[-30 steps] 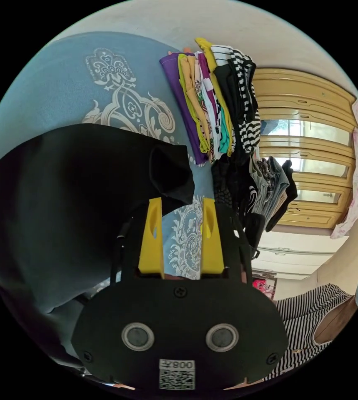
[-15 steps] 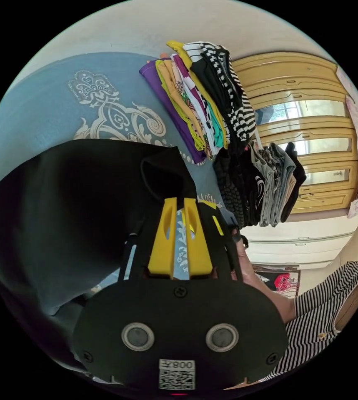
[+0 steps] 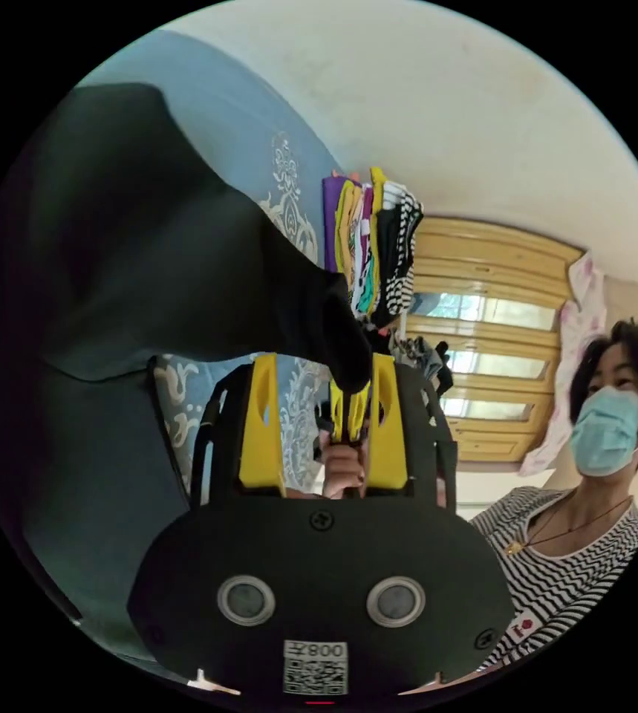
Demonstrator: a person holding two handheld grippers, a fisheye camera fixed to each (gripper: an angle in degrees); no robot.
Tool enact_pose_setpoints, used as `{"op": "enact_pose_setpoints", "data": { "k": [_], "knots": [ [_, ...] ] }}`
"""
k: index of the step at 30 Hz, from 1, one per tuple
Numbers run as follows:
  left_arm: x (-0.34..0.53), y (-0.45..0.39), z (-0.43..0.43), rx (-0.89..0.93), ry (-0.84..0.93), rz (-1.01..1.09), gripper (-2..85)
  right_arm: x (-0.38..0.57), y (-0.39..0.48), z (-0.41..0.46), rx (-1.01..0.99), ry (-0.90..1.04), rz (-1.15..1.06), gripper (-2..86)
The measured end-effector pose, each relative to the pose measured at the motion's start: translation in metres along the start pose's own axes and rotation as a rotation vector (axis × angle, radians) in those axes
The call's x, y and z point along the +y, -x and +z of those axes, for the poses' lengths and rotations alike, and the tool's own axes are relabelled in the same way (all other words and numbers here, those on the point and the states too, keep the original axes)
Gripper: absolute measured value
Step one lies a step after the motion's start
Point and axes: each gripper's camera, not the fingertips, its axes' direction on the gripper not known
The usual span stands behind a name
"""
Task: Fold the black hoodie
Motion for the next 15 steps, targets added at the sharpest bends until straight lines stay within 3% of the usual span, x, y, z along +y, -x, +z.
{"op": "enact_pose_setpoints", "data": {
  "k": [2, 4, 8, 15],
  "knots": [
    [0.004, 0.011, -0.025, 0.192, -0.064, -0.055, 17.0, -0.001, -0.003, 0.007, 0.008, 0.034, -0.006, 5.5],
    [0.004, 0.003, -0.040, 0.222, -0.058, -0.026, 16.6, -0.003, -0.006, 0.016, 0.035, 0.072, -0.014, 5.3],
    [0.015, -0.032, -0.079, 0.107, -0.016, 0.102, 7.4, -0.004, -0.018, 0.042, 0.067, 0.174, -0.035, 5.0],
    [0.071, -0.065, -0.188, 0.083, -0.139, 0.148, 4.3, 0.015, -0.050, 0.108, 0.030, 0.381, -0.041, 4.7]
  ]
}}
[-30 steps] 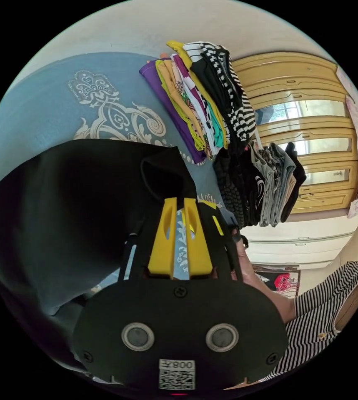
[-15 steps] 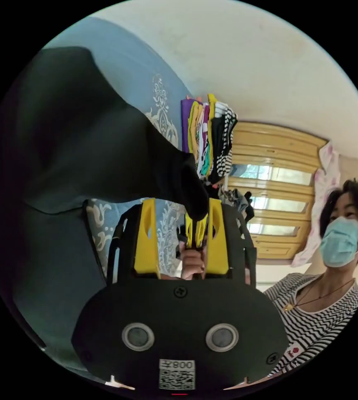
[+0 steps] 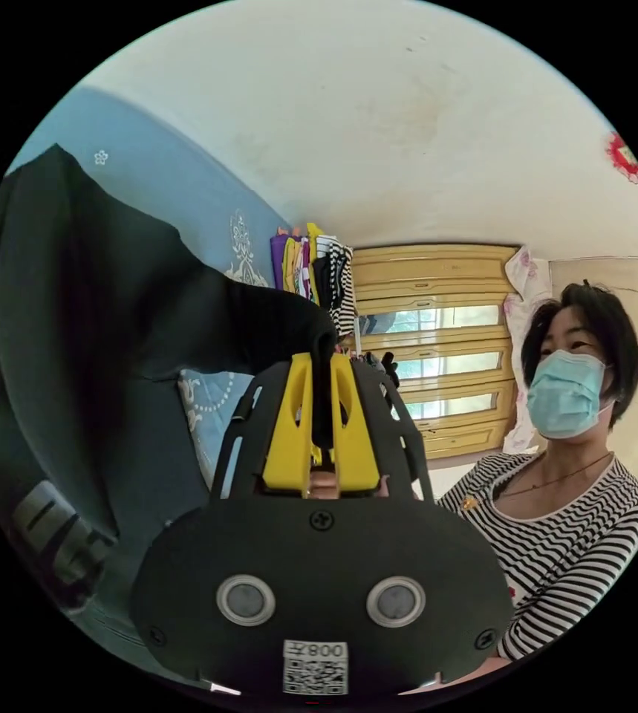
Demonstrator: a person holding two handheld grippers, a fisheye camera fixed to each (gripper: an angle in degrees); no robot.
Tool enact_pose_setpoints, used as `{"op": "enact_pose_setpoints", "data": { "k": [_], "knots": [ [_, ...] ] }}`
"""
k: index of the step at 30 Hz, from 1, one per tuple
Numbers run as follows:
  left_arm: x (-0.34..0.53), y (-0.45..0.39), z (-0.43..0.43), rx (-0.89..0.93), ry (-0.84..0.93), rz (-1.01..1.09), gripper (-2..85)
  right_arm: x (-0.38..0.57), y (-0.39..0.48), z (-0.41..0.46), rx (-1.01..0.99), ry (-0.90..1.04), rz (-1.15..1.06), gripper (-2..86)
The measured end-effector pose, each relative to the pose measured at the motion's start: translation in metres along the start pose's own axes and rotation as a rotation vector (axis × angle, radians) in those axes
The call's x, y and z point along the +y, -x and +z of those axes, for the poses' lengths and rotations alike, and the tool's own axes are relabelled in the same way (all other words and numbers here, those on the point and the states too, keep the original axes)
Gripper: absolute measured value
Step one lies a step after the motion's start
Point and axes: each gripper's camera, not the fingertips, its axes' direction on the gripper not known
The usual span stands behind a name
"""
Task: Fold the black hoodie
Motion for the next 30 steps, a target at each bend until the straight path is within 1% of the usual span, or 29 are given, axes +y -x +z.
{"op": "enact_pose_setpoints", "data": {
  "k": [5, 11, 20, 30],
  "knots": [
    [0.036, -0.033, -0.109, -0.111, -0.079, 0.014, 3.8, 0.004, -0.039, 0.073, -0.027, 0.190, 0.024, 3.9],
    [0.066, -0.057, -0.200, -0.225, -0.087, 0.019, 3.8, 0.016, -0.097, 0.146, -0.042, 0.343, 0.070, 3.3],
    [0.094, -0.074, -0.302, -0.342, -0.089, 0.003, 3.9, 0.033, -0.187, 0.226, -0.013, 0.454, 0.104, 3.9],
    [0.116, -0.072, -0.378, -0.433, -0.063, -0.035, 4.0, 0.048, -0.255, 0.300, 0.158, 0.595, 0.002, 3.6]
  ]
}}
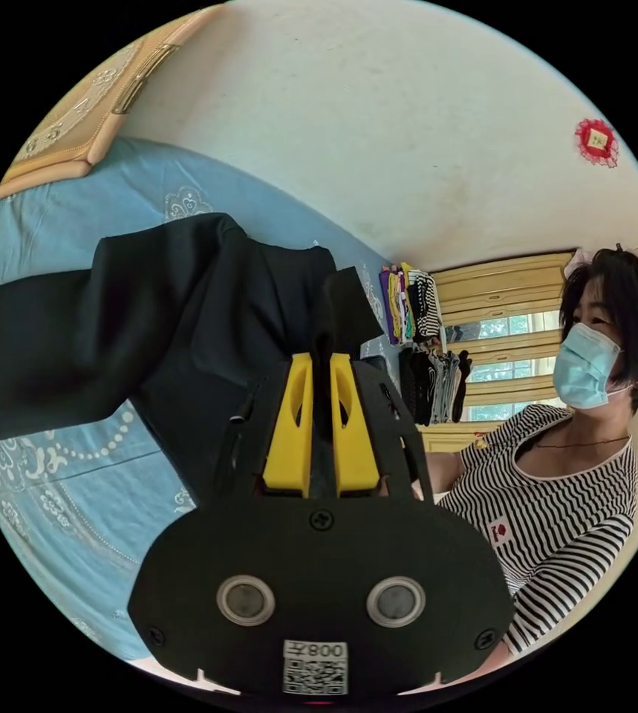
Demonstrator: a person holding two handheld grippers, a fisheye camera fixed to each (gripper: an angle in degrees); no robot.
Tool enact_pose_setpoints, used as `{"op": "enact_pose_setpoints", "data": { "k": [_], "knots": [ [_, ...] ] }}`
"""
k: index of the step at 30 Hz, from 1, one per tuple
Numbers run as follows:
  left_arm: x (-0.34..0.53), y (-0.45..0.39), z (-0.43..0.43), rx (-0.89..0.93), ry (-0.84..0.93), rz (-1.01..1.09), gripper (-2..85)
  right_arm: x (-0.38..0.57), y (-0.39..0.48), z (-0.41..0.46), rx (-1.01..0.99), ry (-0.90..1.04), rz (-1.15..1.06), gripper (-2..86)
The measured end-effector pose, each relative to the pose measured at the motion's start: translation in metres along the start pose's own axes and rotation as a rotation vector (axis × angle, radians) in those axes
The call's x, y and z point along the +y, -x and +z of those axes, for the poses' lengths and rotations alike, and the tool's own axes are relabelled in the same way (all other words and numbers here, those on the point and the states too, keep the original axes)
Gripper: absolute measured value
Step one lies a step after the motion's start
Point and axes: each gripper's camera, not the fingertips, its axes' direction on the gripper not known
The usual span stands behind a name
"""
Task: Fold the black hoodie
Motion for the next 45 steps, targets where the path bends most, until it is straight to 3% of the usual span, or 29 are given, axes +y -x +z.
{"op": "enact_pose_setpoints", "data": {
  "k": [14, 19, 23, 27, 31, 37, 45],
  "knots": [
    [0.004, 0.087, 0.000, -0.124, 0.078, -0.201, 5.3, -0.015, -0.089, 0.041, 0.327, 0.130, 0.011, 2.1],
    [0.006, 0.096, 0.001, -0.188, 0.018, -0.269, 6.4, -0.006, -0.091, 0.020, 0.318, 0.110, 0.018, 0.7],
    [0.013, 0.077, -0.010, -0.268, -0.089, -0.272, 5.9, 0.005, -0.046, -0.035, 0.359, 0.070, -0.072, 0.2],
    [0.010, 0.041, -0.014, -0.378, -0.213, -0.230, 5.6, 0.019, 0.010, -0.133, 0.545, -0.121, -0.137, 0.1],
    [-0.044, -0.012, 0.032, -0.168, -0.181, 0.017, 9.2, 0.024, 0.040, -0.204, 0.756, -0.306, -0.146, 0.4],
    [-0.187, -0.089, 0.144, -0.004, 0.070, 0.310, 14.2, 0.015, 0.039, -0.258, 0.463, -0.447, -0.098, 3.1],
    [-0.309, -0.105, 0.259, -0.118, 0.436, 0.213, 13.6, 0.028, 0.034, -0.298, 0.211, -0.533, 0.036, 6.6]
  ]
}}
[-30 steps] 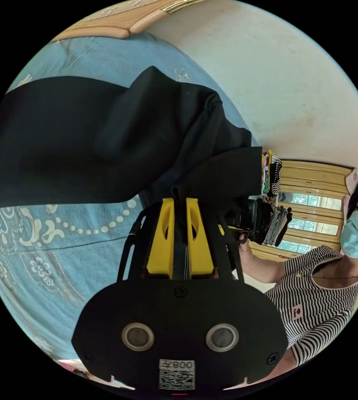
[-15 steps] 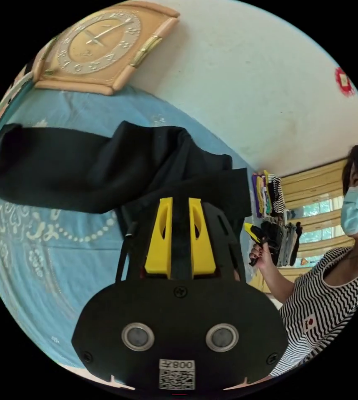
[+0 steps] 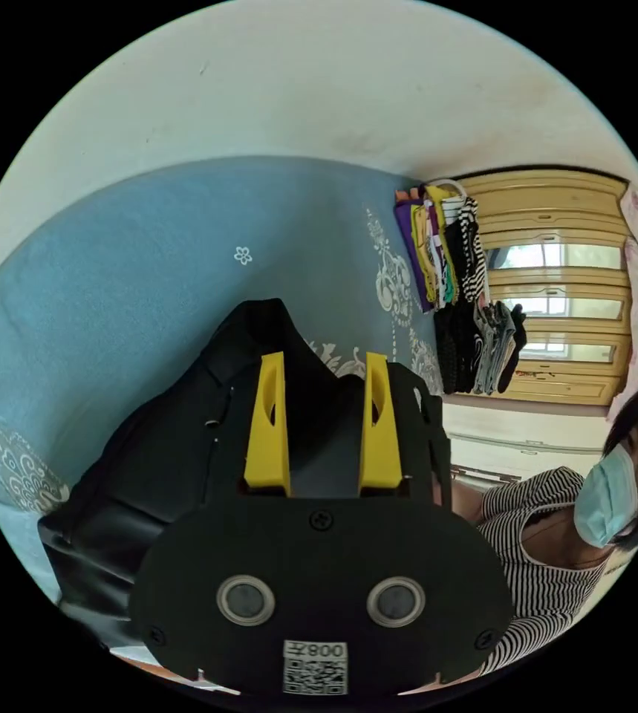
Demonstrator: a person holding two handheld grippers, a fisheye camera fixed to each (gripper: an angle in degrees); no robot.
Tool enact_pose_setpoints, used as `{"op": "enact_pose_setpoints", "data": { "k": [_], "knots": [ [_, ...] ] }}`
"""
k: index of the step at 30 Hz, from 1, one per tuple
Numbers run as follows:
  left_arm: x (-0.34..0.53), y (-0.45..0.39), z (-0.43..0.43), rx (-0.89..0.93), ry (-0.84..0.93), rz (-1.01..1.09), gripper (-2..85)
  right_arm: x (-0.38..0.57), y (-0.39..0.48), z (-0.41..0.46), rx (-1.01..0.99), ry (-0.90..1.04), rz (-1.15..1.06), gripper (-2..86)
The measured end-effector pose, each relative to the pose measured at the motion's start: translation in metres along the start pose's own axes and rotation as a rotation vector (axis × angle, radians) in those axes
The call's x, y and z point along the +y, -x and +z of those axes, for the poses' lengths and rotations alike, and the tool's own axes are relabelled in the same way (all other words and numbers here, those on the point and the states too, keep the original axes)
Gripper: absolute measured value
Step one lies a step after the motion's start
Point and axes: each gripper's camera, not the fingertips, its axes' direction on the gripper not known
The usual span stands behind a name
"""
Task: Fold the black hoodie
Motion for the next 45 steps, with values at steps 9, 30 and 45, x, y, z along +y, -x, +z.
{"op": "enact_pose_setpoints", "data": {
  "k": [9, 30, 45],
  "knots": [
    [-0.043, -0.017, 0.040, -0.008, 0.274, 0.050, 5.3, -0.021, 0.000, -0.007, -0.142, 0.021, 0.079, 1.9],
    [-0.104, -0.033, 0.075, 0.334, 0.040, 0.356, 7.7, -0.002, 0.036, -0.080, 0.068, -0.085, -0.189, 0.8],
    [-0.165, -0.048, 0.130, 0.083, 0.161, 0.151, 5.1, 0.016, 0.040, -0.027, 0.239, -0.057, -0.200, 0.8]
  ]
}}
